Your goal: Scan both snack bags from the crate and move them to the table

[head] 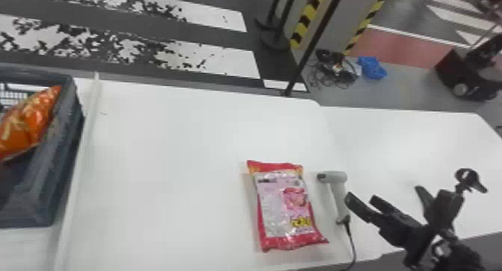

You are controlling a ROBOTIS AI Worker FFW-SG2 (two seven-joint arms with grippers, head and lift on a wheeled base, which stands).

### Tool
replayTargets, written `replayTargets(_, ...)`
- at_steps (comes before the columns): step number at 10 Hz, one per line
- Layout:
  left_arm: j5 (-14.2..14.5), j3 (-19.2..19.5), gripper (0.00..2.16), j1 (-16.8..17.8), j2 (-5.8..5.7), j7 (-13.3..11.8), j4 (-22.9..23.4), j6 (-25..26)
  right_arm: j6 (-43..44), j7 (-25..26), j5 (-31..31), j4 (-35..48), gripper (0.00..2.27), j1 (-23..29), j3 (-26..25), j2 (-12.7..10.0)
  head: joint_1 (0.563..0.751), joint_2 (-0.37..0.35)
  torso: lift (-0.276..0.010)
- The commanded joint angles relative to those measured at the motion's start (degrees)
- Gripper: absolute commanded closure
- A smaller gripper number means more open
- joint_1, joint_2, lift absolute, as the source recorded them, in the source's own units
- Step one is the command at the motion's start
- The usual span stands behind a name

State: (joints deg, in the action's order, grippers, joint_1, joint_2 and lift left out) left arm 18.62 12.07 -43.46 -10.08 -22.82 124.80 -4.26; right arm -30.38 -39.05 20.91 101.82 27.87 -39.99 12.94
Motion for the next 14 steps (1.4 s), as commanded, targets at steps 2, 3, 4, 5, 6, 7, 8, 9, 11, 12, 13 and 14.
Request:
replayTargets(2, -0.07, 0.33, 0.08, -0.14, 0.86, -0.38, -0.88, 0.0, 8.79, -2.79, -3.68, -8.48, 0.09, -2.99, 3.34, 3.32, 0.695, -0.35, -0.087)
replayTargets(3, -0.07, 0.33, 0.08, -0.14, 1.3, -0.38, -1.05, 0.0, 9.85, -3.32, -3.85, -10.86, 0.09, -3.96, 4.3, 4.37, 0.695, -0.35, -0.087)
replayTargets(4, -0.07, 0.15, 0.08, -0.22, 1.47, -0.38, -1.31, 0.0, 10.73, -3.4, -3.94, -12.79, 0.09, -4.75, 5.09, 5.07, 0.695, -0.35, -0.087)
replayTargets(5, -0.34, 0.15, 0.08, -0.31, 1.73, -0.38, -1.58, 0.0, 11.08, -3.4, -3.94, -15.16, 0.09, -5.89, 5.88, 5.43, 0.695, -0.35, -0.087)
replayTargets(6, -0.69, 0.24, 0.08, -0.66, 1.91, -0.38, -1.58, -0.35, 12.49, -3.4, -4.21, -17.27, 0.09, -6.86, 7.12, 5.51, 0.695, -0.35, -0.087)
replayTargets(7, -0.69, 0.24, 0.08, -1.28, 1.91, -0.38, -1.49, -1.05, 13.72, -3.4, -5.0, -19.91, 0.09, -8.27, 8.52, 5.51, 0.695, -0.35, -0.087)
replayTargets(8, -0.78, 0.24, 0.08, -1.72, 1.91, -0.38, -1.49, -1.76, 13.89, -3.32, -5.17, -22.11, 0.1, -9.59, 9.14, 5.6, 0.695, -0.35, -0.087)
replayTargets(9, -0.78, 0.24, 0.08, -1.89, 1.91, -0.38, -1.49, -2.11, 13.54, -3.32, -5.7, -23.25, 0.22, -10.55, 9.49, 5.78, 0.695, -0.35, -0.087)
replayTargets(11, -0.42, 0.06, 0.08, -1.81, 1.91, -0.21, -2.55, -2.99, 9.67, -1.65, -5.35, -25.1, 2.25, -12.05, 9.75, 6.13, 0.695, -0.35, -0.087)
replayTargets(12, -0.25, -0.55, 0.08, -1.1, 2.09, 0.06, -4.48, -4.04, 9.85, -2.26, -5.35, -25.27, 2.25, -12.05, 9.75, 5.95, 0.695, -0.35, -0.087)
replayTargets(13, -0.25, -1.26, 0.08, -0.49, 2.09, 0.23, -6.06, -5.8, 10.2, -2.52, -5.09, -25.27, 2.25, -11.69, 9.84, 5.43, 0.695, -0.35, -0.087)
replayTargets(14, -0.25, -1.78, 0.08, -0.14, 2.17, 0.23, -7.2, -6.85, 10.38, -2.44, -5.0, -25.27, 2.25, -11.69, 9.84, 4.9, 0.695, -0.35, -0.087)
